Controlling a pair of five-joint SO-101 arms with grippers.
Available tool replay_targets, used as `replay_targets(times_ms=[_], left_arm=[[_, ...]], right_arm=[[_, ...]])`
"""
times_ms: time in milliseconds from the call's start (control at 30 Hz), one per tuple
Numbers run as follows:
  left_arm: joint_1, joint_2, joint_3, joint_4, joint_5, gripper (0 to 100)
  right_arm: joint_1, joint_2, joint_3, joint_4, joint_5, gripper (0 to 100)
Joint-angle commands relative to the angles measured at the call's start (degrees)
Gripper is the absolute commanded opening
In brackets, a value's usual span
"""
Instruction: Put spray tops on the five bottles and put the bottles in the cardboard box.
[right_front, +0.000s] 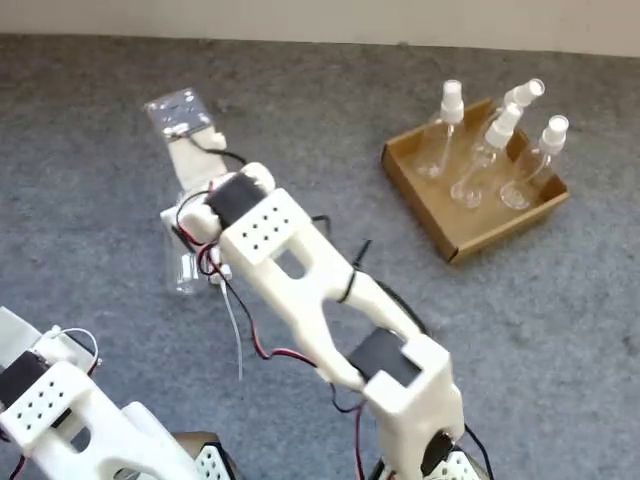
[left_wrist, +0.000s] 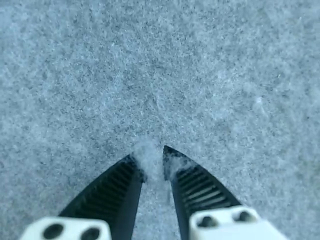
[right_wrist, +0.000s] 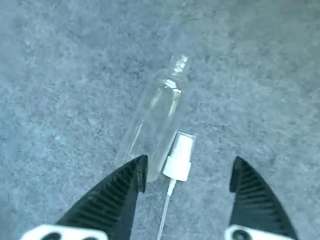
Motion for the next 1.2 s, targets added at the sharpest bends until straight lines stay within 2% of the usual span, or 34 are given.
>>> replay_targets(times_ms=[0, 267, 767, 1167], left_arm=[[1.36, 0.04, -0.31, -1.14, -0.35, 0], [1.36, 0.04, -0.31, -1.14, -0.35, 0], [1.36, 0.04, -0.31, -1.14, -0.35, 0], [1.45, 0.04, -0.31, -1.32, -0.35, 0]], right_arm=[[-1.71, 3.30, -6.20, 0.31, -0.70, 28.6], [-2.07, 15.96, -17.45, 0.22, -0.70, 38.0], [-2.15, 40.92, -39.69, 0.84, -0.53, 37.9], [-1.98, 44.35, -42.07, 6.20, -0.35, 37.8]])
